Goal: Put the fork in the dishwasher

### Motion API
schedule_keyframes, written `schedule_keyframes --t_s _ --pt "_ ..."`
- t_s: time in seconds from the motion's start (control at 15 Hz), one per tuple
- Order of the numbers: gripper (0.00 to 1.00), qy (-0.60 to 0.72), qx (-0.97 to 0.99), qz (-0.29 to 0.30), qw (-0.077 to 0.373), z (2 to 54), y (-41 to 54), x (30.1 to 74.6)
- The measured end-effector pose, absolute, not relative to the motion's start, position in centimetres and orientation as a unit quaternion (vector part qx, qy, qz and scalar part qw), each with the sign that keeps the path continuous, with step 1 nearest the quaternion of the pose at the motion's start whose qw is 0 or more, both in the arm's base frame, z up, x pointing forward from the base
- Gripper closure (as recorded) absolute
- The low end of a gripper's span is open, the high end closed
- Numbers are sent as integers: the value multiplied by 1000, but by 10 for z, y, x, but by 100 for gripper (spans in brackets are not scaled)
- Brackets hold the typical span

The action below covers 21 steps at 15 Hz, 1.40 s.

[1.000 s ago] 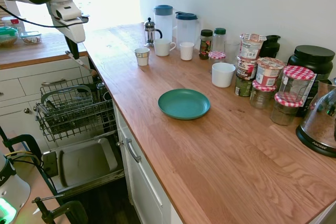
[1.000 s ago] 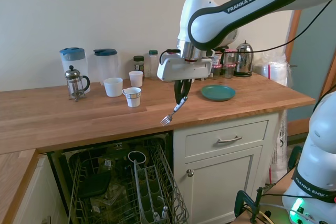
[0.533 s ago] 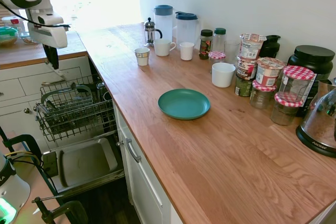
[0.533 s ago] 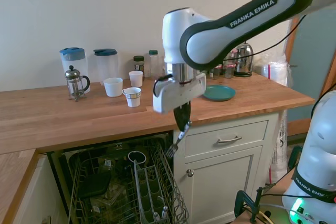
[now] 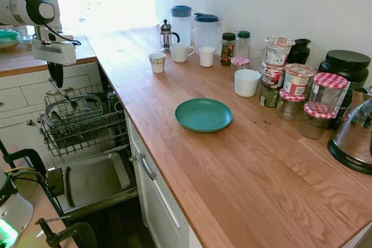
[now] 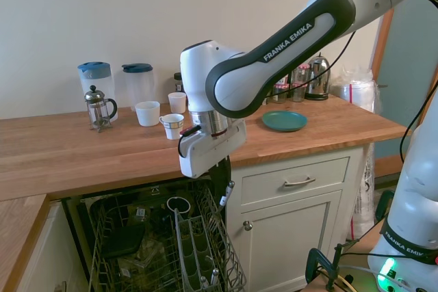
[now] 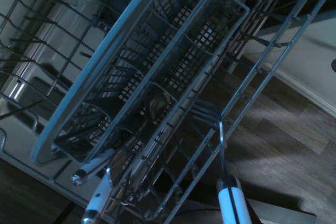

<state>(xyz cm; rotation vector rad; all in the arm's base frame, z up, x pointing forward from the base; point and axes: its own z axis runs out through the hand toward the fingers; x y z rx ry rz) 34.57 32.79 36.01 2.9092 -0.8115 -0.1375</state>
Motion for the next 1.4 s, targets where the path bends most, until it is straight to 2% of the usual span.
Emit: schedule_keyframes --t_s 0.27,0.73,1.4 --pt "100 -296 950 -54 82 337 362 359" --pt "100 -360 924 -21 127 314 382 383" --pt "100 -357 922 -30 150 270 409 381"
